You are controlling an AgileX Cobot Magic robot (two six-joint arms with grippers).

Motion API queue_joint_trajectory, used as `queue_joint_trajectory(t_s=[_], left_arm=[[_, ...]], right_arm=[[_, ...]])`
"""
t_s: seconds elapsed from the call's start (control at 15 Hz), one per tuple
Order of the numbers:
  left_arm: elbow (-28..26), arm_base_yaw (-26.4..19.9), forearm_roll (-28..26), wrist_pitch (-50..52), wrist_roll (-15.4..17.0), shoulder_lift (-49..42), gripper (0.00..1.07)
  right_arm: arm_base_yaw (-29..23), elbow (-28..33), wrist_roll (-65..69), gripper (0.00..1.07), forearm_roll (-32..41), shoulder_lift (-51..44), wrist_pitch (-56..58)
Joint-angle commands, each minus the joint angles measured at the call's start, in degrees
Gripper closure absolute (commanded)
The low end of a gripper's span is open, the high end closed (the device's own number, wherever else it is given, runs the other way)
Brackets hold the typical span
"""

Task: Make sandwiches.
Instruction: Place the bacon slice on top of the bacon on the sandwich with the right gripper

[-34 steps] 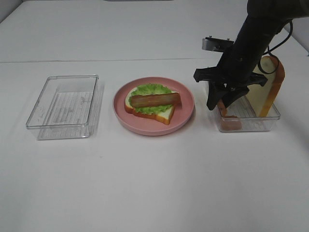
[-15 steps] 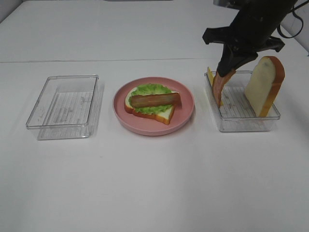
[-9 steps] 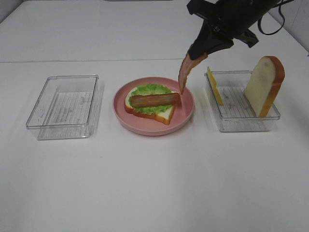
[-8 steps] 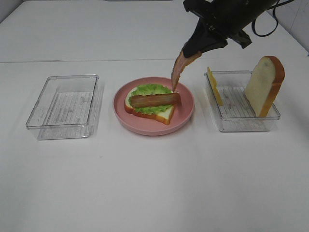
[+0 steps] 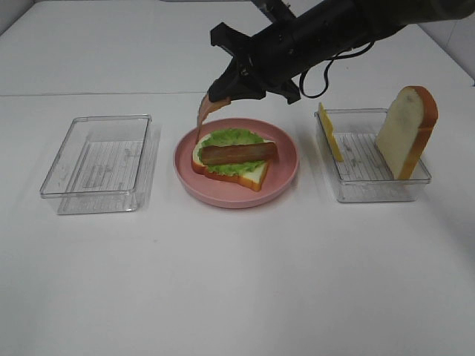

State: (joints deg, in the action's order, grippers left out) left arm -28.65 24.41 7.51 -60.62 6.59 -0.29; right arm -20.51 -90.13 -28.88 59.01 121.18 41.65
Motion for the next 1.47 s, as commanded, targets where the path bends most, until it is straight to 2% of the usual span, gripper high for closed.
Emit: queue_joint_trajectory(t_s=[0.07,0.27,0.93,1.0,1.2,1.27,1.4,1.47], left_arm=[[0.1,0.2,0.3,0.6,-0.1,-1.1,0.35],[0.1,0.2,0.3,0.6,-0.1,-1.1,0.35],[0.1,0.2,0.3,0.6,-0.1,-1.1,0.35],[0.1,0.2,0.3,0.6,-0.1,-1.1,0.35],[0.1,0.2,0.3,0.6,-0.1,-1.1,0.35],[0.1,0.2,0.3,0.6,-0.1,-1.1,0.35],[0.1,0.2,0.3,0.6,-0.1,-1.1,0.35],[0.1,0.2,0.3,0.6,-0.1,-1.1,0.35]], right_arm=[[-0.3,-0.2,-5.4,1.07,8.6,2.7,-1.8],[-0.2,-0.2,-5.0,1.07,5.6,4.9,-3.2],[-0.1,-0.2,17.8,1.07,-22.3,4.8,-5.8],[-0.1,-0.2,20.1,1.04,-24.8,4.8,-6.5],[-0.2,-0.2,20.8,0.88,-25.5,4.8,-7.2],[-0.2,-0.2,20.8,0.76,-25.4,4.8,-7.2],[-0.2,-0.2,20.5,0.44,-25.4,4.8,-8.0],[-0.2,-0.2,20.2,0.36,-25.4,4.8,-8.0]])
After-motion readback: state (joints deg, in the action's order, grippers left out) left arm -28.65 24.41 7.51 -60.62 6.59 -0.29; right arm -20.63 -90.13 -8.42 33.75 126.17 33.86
